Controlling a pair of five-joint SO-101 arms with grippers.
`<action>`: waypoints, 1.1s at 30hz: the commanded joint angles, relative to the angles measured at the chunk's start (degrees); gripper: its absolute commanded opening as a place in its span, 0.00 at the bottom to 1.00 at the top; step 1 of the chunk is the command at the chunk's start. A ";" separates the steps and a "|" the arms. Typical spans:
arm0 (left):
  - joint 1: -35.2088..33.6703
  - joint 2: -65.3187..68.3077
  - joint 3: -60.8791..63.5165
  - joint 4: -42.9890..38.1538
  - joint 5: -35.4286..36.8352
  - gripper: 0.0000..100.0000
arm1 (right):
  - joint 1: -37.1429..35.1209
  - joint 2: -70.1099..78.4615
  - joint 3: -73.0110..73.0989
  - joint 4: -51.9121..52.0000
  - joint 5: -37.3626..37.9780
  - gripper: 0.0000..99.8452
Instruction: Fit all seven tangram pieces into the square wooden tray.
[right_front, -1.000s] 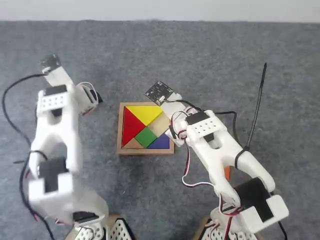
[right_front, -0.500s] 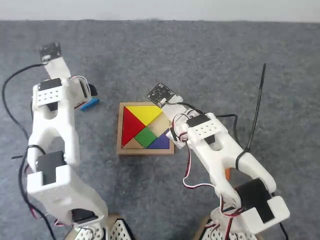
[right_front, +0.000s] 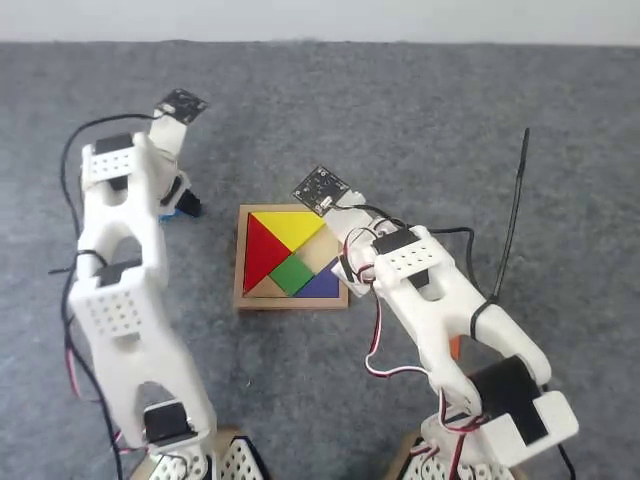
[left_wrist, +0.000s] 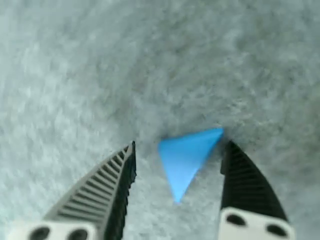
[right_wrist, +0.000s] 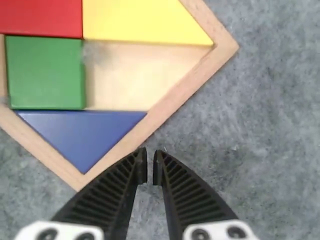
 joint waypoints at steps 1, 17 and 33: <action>0.70 12.04 -22.29 10.37 -5.01 0.27 | 0.57 -3.30 -0.35 -1.10 -0.18 0.03; -1.76 31.91 -52.18 32.09 -21.63 0.26 | 0.57 2.77 -3.34 -1.01 -0.09 0.03; -2.11 11.96 -22.02 31.56 -22.68 0.21 | 0.57 3.21 -3.60 -0.92 -0.09 0.03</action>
